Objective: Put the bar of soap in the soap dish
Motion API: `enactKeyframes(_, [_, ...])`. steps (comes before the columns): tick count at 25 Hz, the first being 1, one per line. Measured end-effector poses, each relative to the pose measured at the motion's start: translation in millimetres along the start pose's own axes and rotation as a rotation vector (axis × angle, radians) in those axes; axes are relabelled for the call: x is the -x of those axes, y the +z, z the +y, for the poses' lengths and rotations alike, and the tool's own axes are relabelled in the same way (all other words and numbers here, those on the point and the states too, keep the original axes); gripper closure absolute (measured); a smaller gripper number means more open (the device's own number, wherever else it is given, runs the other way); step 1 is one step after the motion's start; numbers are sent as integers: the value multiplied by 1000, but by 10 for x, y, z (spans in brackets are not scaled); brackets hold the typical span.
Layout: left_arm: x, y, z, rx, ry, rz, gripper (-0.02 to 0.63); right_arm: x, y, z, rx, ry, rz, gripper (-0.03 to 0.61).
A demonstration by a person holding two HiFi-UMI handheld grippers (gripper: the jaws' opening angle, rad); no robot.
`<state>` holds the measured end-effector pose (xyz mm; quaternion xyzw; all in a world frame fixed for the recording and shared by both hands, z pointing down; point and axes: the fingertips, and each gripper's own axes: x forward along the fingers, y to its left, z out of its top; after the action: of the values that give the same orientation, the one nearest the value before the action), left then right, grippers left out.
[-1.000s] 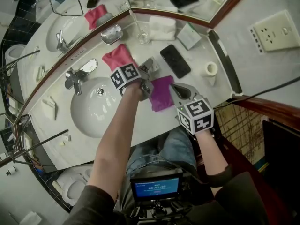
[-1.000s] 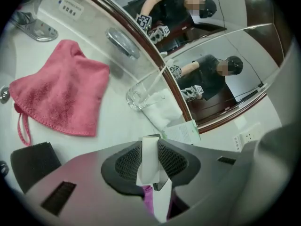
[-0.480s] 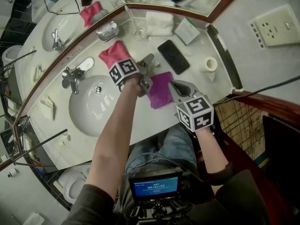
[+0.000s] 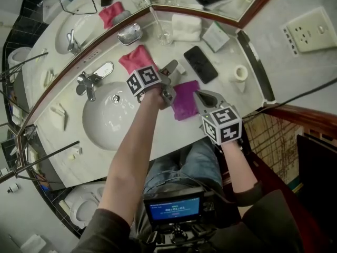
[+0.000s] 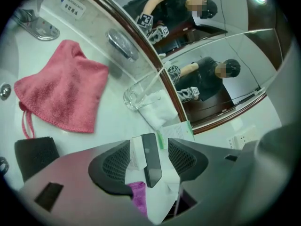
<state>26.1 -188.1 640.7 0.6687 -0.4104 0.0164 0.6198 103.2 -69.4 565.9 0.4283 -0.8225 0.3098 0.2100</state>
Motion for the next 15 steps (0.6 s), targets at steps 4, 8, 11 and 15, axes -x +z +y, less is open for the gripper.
enactKeyframes(4, [261, 44, -294, -51, -67, -27, 390, 35, -59, -42, -4, -22, 14, 561])
enactKeyframes(8, [648, 151, -533, -104, -90, -83, 583, 99, -47, -54, -9, -51, 20, 561])
enactKeyframes(11, [971, 203, -766, -191, -133, -113, 614, 179, 36, -5, -17, -68, 6, 561])
enactKeyframes(15, [1427, 253, -1037, -415, -146, -169, 614, 236, 95, 68, -17, -84, -9, 561])
